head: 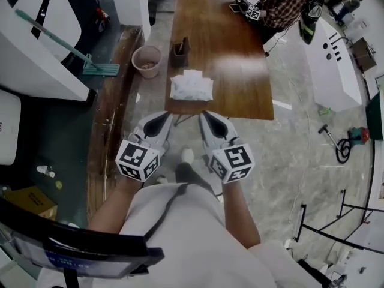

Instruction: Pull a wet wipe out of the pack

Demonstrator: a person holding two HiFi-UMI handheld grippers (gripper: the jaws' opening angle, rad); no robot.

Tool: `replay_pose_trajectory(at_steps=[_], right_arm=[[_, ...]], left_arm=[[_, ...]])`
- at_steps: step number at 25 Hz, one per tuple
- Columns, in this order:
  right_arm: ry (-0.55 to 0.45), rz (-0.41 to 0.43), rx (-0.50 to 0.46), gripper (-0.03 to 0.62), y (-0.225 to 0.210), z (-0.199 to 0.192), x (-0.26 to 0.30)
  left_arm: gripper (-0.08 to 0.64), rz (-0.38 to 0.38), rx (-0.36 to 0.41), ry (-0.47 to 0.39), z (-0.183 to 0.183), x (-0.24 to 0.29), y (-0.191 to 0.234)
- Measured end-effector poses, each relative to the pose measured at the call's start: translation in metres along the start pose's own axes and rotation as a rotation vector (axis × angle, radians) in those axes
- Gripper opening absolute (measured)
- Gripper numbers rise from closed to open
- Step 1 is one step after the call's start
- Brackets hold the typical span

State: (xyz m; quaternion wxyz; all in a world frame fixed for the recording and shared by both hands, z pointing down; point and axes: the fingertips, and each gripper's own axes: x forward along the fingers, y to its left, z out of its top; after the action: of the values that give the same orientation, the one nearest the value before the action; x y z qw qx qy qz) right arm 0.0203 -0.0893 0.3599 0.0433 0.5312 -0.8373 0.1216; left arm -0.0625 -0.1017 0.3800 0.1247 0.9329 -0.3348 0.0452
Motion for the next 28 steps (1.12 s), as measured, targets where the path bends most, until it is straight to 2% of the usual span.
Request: replay_pose_trajectory(at_steps=[4,9,17,23,28], right_arm=[[0.024,0.039,-0.007,0.009,-0.03,0.003,0.019],[0.05,0.106,-0.013,0.009,-0.064,0.005,0.047],[0.141,0.202,-0.054,0.009,-0.108,-0.023,0.084],[0.177,0.233,-0.062,0.009,-0.127,-0.04,0.103],[0.206,0.256,-0.082,0.009,-0.13,-0.055,0.12]], left_arm=[[0.006,0.031,-0.012,0.005,0.001,0.03,0.007],[0.005,0.116,-0.014,0.006,0.006,0.065,0.026],[0.005,0.222,-0.026,0.037,-0.002,0.107,0.045],[0.006,0.244,-0.027,0.075,-0.013,0.127,0.055],[0.006,0.223,-0.018,0.124,-0.027,0.14,0.066]])
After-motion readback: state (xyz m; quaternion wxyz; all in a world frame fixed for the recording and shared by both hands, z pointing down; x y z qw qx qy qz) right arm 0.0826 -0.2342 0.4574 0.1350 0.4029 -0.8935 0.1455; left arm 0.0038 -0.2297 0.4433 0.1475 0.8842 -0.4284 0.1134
